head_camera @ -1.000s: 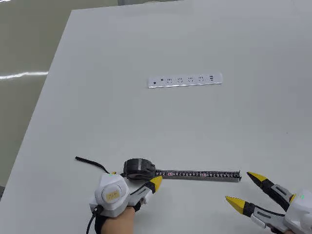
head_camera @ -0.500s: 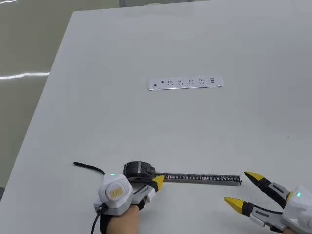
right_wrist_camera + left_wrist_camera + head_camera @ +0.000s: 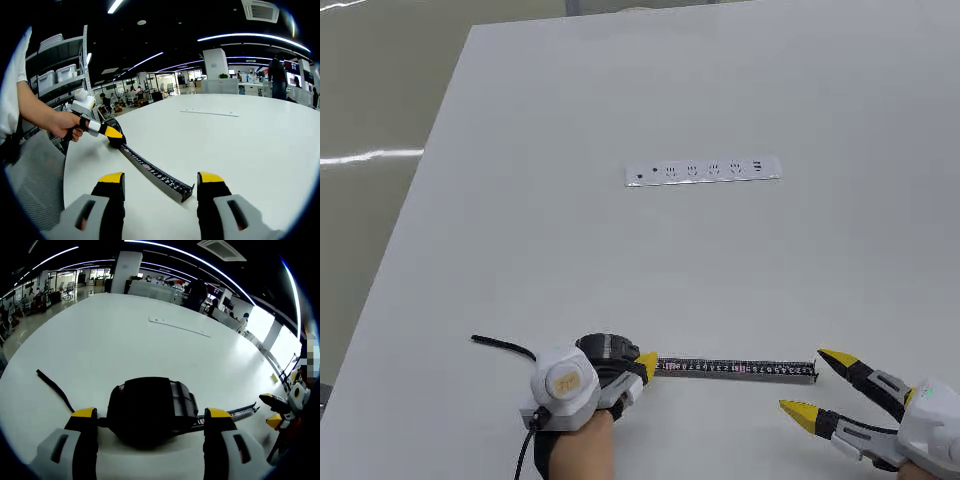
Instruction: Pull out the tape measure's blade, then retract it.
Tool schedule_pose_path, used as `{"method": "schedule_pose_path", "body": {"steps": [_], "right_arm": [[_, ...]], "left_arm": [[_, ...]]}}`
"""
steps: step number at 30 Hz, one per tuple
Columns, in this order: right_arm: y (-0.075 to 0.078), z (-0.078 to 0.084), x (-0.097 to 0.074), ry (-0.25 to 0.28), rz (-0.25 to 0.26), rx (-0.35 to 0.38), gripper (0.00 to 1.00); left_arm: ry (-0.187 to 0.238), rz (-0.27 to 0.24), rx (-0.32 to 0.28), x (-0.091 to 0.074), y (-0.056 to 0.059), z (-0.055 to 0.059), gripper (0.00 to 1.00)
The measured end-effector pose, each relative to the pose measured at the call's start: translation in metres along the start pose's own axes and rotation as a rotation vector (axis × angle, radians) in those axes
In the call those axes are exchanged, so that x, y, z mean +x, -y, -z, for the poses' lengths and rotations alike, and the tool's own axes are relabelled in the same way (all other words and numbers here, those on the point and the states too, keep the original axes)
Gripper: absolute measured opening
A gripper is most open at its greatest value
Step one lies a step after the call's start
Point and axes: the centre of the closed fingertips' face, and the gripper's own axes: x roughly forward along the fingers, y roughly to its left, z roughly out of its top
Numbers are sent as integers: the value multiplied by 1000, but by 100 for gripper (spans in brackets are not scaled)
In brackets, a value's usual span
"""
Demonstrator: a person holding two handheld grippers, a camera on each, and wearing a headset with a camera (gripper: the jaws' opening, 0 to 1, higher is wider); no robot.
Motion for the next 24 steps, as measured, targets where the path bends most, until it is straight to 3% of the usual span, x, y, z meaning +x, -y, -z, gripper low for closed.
{"method": "schedule_pose_path", "body": {"steps": [3,15,24], "right_arm": [[1,1,1,-3,-4,1,58],[7,-1,5,-1,-10,6,55],[11,0,8,-3,-15,9,54]], "left_arm": [[8,-4,-44,0,1,0,86],[41,-16,-58,3,2,-4,75],[42,-31,-95,4,-1,-4,70]]}}
